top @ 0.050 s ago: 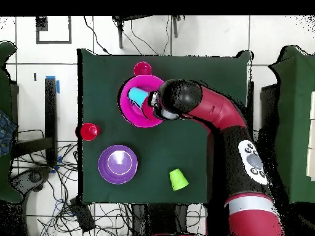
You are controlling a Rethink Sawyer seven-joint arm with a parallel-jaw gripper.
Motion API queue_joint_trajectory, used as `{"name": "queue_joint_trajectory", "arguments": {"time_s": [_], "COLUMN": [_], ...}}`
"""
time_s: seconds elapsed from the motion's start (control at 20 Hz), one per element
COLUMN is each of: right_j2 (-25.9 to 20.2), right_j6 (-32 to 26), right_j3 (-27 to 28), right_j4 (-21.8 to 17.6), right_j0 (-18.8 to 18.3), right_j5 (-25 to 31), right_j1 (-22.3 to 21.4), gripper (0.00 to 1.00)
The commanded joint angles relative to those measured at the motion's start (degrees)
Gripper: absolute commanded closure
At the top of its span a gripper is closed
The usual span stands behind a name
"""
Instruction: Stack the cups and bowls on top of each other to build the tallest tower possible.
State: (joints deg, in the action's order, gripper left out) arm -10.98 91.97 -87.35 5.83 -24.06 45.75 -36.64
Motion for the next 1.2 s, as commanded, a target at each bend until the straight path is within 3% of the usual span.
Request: {"name": "queue_joint_trajectory", "arguments": {"time_s": [0.05, 0.6, 1.2], "right_j2": [-2.0, -4.1, -6.3], "right_j6": [3.5, 1.8, -0.2], "right_j3": [-3.6, -5.6, -5.1], "right_j4": [-0.7, -2.1, -3.2], "right_j0": [-0.4, 0.1, -0.8], "right_j5": [5.4, -3.7, -9.9], "right_j1": [1.7, 3.6, 6.6], "gripper": [1.0, 1.0, 1.0]}}
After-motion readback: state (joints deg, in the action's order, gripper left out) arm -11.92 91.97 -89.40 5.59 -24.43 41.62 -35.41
